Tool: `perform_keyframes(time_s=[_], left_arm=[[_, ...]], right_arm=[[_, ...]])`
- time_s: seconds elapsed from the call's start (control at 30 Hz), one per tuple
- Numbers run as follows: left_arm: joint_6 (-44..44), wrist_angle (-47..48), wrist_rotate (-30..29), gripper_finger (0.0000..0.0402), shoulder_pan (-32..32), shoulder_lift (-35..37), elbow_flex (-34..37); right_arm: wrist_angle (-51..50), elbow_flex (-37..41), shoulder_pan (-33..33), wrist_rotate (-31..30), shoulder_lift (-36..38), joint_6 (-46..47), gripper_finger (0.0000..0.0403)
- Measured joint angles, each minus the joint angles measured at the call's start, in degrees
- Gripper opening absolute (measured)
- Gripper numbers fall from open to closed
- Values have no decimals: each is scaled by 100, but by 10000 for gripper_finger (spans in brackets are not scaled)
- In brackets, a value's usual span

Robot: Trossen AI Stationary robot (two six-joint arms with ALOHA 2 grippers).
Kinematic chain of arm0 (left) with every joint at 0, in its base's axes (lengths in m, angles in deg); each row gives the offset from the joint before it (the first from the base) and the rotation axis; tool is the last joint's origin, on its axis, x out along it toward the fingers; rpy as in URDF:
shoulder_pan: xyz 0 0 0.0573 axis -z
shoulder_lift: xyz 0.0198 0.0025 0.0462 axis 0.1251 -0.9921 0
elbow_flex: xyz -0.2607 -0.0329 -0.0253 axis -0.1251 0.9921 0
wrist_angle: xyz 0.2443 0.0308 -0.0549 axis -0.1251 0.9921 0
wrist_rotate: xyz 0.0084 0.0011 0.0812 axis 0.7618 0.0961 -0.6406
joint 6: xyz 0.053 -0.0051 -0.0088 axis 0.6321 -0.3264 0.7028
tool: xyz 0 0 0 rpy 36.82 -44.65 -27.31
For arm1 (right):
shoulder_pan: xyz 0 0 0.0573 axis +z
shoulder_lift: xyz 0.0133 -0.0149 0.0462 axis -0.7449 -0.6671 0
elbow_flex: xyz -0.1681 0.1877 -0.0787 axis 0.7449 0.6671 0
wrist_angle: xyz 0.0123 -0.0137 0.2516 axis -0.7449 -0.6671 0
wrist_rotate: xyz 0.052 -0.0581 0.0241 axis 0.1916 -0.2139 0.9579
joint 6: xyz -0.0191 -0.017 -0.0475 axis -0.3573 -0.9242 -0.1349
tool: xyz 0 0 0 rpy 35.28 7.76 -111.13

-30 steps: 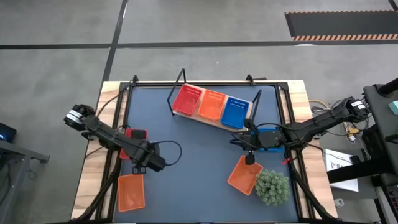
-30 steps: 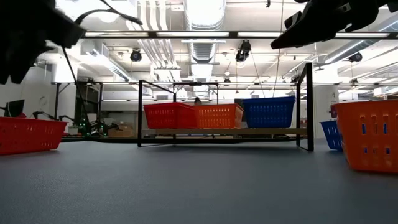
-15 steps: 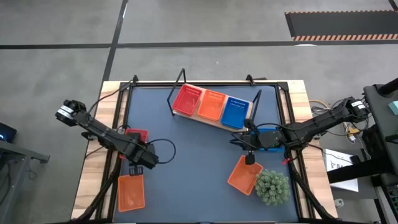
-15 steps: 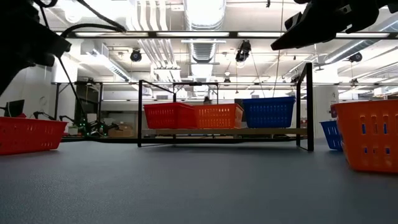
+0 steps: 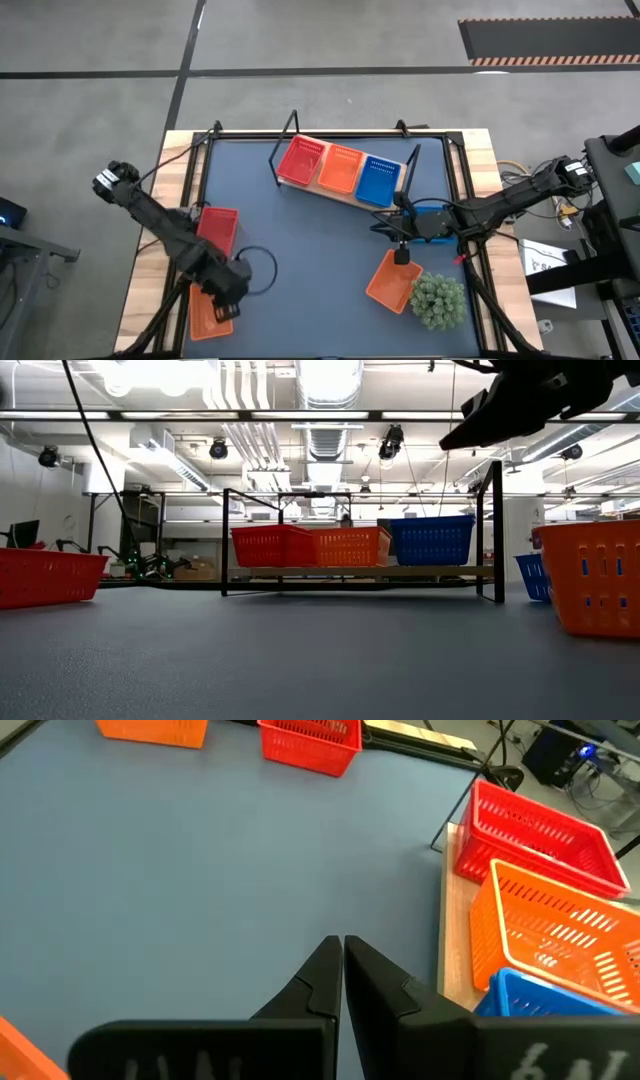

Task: Stack baskets on shelf by color
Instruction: Stack the left orange bin on top of the orange bin on the shelf

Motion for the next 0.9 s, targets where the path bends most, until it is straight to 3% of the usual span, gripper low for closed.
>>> perform_keyframes(time_s=[0.07, 0.23, 0.37, 0.9], left_arm=[[-494, -419, 14, 95, 352, -135, 11], [-641, -1440, 225, 95, 1272, -632, -133], [-736, -1165, 247, 95, 1705, -1066, -390], [-679, -1006, 14, 95, 1860, -1863, -288]], right_arm=[[8, 35, 0, -2, -8, 91, 9], [7, 66, 0, 0, -9, 108, 9], [9, 68, 0, -2, -9, 106, 9], [-15, 70, 13, 3, -9, 106, 9]])
